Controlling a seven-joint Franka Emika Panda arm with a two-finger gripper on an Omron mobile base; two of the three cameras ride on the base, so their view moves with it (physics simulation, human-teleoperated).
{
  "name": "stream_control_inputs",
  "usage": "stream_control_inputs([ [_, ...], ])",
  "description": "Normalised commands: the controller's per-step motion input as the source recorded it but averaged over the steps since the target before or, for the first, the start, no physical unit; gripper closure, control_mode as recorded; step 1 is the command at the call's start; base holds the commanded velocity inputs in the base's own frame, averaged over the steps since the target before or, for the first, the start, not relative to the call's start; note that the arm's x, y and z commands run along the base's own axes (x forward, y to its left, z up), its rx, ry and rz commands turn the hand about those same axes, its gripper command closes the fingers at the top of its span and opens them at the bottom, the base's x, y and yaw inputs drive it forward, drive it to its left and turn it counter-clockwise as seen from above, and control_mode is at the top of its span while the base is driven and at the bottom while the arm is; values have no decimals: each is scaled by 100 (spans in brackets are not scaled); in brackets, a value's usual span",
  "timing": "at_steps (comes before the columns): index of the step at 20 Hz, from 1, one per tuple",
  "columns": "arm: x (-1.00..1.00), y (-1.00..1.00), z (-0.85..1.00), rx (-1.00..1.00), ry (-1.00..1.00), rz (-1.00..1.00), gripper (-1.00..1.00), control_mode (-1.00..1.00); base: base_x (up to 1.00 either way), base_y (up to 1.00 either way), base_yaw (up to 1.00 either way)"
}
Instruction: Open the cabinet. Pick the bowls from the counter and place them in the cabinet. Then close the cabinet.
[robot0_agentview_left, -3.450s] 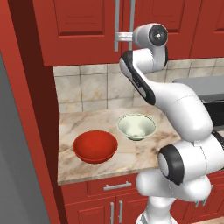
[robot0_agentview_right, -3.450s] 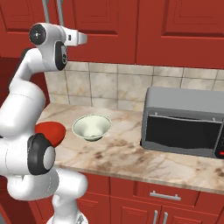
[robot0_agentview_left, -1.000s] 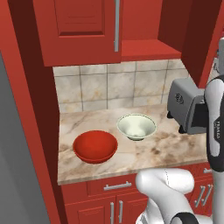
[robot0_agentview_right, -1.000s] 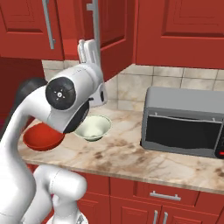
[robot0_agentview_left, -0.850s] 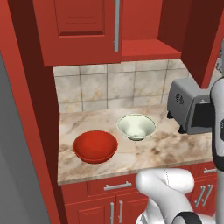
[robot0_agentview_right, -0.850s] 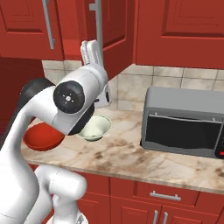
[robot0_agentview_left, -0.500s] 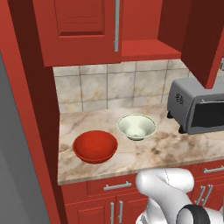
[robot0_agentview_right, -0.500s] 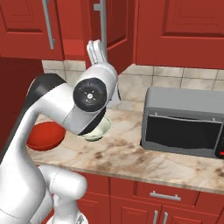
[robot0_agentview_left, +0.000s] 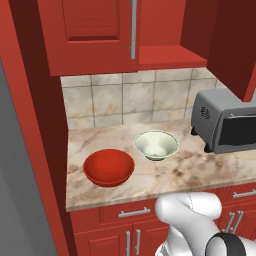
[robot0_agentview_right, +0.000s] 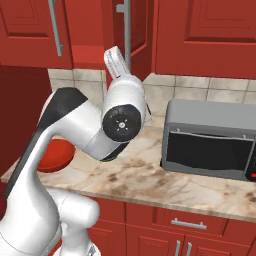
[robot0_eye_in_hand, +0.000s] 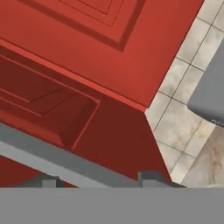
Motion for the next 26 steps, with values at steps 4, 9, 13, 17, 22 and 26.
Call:
stream_control_inputs([
  [4,-100,-4,38,0,-43,-16,-100,-100,0,0,0],
  [9,-100,-2,29,0,-43,-32,-100,-100,0,0,0],
  [13,-94,-26,65,2,-32,-32,-100,-100,0,0,0],
  [17,-82,0,98,1,-24,-13,-100,-100,0,0,0],
  [22,-84,78,75,-5,-16,-6,-100,-100,0,0,0],
  [26,-79,100,8,-1,-7,0,-100,-100,0,0,0],
])
